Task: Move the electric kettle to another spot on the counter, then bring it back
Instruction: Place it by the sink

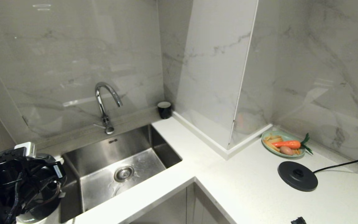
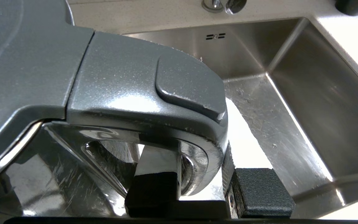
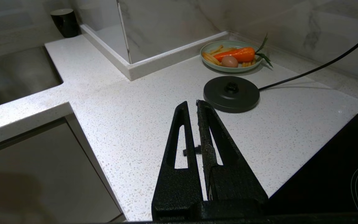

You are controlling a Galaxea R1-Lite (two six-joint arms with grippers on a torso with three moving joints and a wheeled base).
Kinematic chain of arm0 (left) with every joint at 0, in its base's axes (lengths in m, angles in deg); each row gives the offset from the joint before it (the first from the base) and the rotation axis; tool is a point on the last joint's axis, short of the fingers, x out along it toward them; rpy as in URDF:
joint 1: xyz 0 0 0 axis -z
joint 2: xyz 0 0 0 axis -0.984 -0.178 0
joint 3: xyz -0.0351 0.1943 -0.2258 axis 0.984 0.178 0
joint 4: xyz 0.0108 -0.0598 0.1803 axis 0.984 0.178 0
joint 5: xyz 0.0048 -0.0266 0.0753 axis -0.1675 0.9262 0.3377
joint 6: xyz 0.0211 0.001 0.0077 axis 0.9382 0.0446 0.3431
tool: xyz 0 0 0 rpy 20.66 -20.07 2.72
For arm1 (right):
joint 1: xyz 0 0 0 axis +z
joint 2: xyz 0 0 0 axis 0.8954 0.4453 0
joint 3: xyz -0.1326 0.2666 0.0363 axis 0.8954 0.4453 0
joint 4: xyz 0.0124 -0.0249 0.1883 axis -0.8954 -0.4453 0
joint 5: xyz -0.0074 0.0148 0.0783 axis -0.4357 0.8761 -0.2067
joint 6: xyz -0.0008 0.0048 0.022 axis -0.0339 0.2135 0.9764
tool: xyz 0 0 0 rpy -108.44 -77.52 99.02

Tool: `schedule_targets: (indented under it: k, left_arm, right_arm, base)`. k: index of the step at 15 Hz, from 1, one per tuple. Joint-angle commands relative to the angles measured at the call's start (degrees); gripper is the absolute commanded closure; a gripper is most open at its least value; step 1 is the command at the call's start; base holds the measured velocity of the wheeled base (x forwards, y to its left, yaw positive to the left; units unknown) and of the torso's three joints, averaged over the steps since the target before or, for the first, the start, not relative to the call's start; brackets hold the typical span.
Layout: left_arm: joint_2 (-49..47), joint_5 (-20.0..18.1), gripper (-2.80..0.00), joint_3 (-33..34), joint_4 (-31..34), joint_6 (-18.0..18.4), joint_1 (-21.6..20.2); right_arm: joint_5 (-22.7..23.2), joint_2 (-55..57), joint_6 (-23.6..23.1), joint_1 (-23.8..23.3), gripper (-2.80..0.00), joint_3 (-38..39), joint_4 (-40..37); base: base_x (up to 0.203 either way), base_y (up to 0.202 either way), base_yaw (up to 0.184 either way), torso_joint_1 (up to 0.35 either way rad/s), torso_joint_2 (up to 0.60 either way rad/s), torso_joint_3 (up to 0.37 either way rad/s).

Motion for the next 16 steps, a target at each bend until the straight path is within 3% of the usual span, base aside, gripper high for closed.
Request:
schedule_targets:
  k: [1,3,4,10,16]
  left_arm:
    - [-0.58,0.04,0.00,0.08,-0.29,-0.10,-0.06]
    - [-0.58,0.04,0.00,0.08,-0.29,-0.10,-0.06]
    - [-0.40,0.03,-2.80,0.08,-0.29,-0.01,-0.06]
    - [-0.67,-0.13,-2.80,1.05,-0.29,-0.10,0.03]
    - [-2.66,-0.28,-2.80,8.66,-0.29,0.04,0.23]
  right_arm:
    - [0.00,0.00,-0.01,0.00,0.00,-0.04,-0.02]
    - [0.00,0.00,-0.01,0.00,0.00,-0.01,-0.02]
    - [0.00,0.00,-0.01,0.00,0.00,-0.04,-0.01]
    - [0.00,0.00,-0.01,0.00,0.00,-0.04,-0.02]
    - [0.00,0.00,-0.01,0.00,0.00,-0.04,-0.02]
  base:
    - [0.000,0.000,0.000,0.000,0.00,0.000]
    - [0.000,0.000,0.000,0.000,0.00,0.000]
    - [0.000,0.000,0.000,0.000,0.00,0.000]
    - [0.000,0.000,0.000,0.000,0.00,0.000]
    - [0.000,0.000,0.000,0.000,0.00,0.000]
